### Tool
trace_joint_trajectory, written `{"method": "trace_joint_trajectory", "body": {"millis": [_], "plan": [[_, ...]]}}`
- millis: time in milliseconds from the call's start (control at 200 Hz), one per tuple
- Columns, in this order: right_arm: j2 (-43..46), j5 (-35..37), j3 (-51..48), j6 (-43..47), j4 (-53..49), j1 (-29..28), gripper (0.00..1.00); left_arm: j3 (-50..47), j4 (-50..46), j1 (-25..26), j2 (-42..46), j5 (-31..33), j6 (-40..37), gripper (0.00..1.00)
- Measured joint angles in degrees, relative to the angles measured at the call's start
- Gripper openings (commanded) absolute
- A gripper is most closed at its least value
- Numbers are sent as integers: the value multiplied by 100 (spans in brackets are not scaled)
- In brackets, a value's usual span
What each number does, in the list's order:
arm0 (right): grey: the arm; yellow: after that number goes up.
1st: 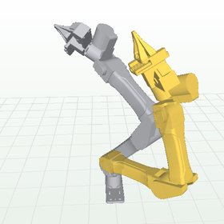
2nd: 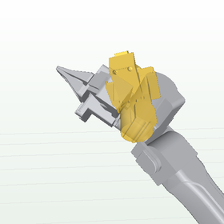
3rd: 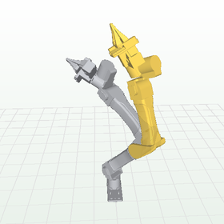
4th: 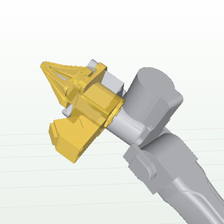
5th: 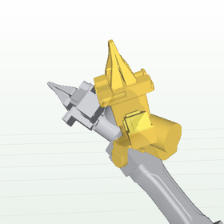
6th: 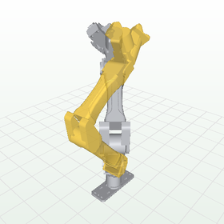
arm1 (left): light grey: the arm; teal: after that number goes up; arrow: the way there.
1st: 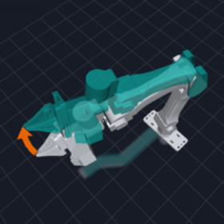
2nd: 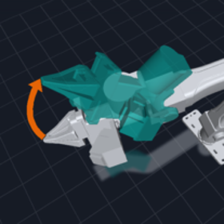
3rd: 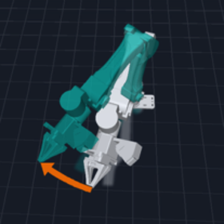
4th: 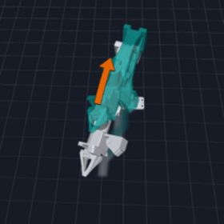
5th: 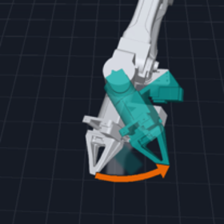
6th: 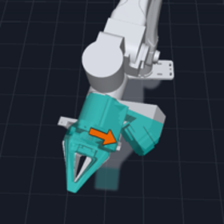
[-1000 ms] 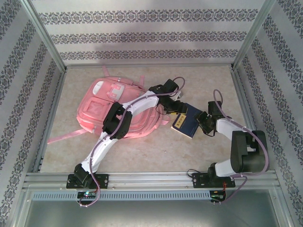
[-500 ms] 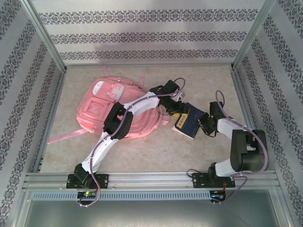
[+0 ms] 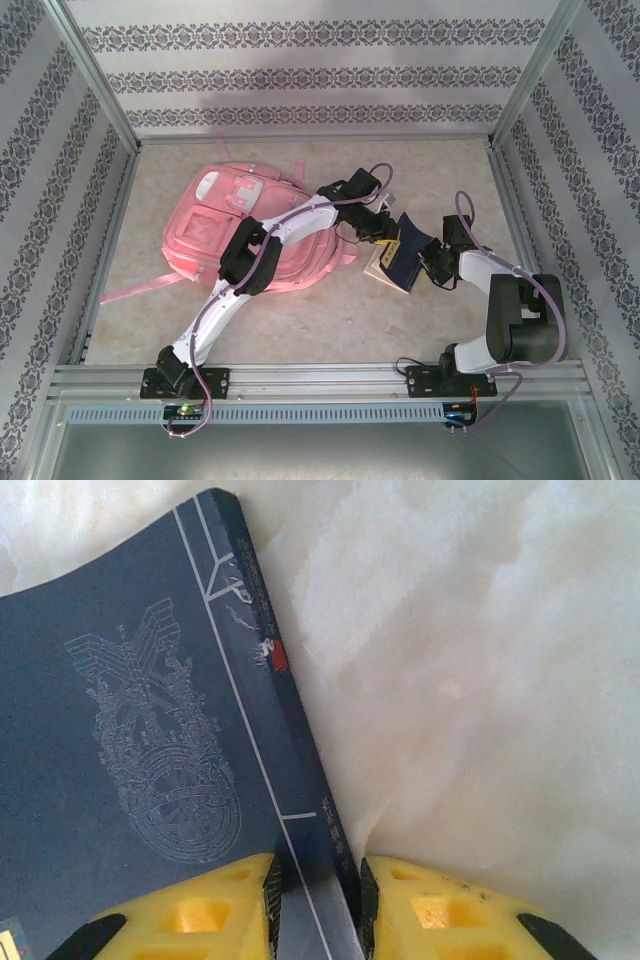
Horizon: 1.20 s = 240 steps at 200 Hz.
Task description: Pack books, pencil case, and school supplies into a backpack
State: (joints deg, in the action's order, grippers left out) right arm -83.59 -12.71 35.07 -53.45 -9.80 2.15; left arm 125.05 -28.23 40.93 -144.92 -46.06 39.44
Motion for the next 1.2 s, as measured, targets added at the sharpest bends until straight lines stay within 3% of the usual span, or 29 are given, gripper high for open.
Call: {"method": "trace_joint_trajectory", "body": {"millis": [180, 330, 630, 874, 1199], "plan": [[61, -35, 2, 39, 42, -17, 50, 57, -151, -7, 0, 74, -190, 0], [273, -120, 0, 142, 81, -131, 65, 76, -284, -22, 101, 118, -345, 0], [1674, -166, -33, 284, -201, -162, 97, -420, -317, -173, 1134, 105, -470, 0], [2599, -1088, -734, -87, 693, 0, 98, -1150, -72, -365, 2269, 20, -448, 0], [2002, -2957, -986, -1333, 3783, -105, 98, -1580, 179, -393, 2820, -111, -354, 0]]}}
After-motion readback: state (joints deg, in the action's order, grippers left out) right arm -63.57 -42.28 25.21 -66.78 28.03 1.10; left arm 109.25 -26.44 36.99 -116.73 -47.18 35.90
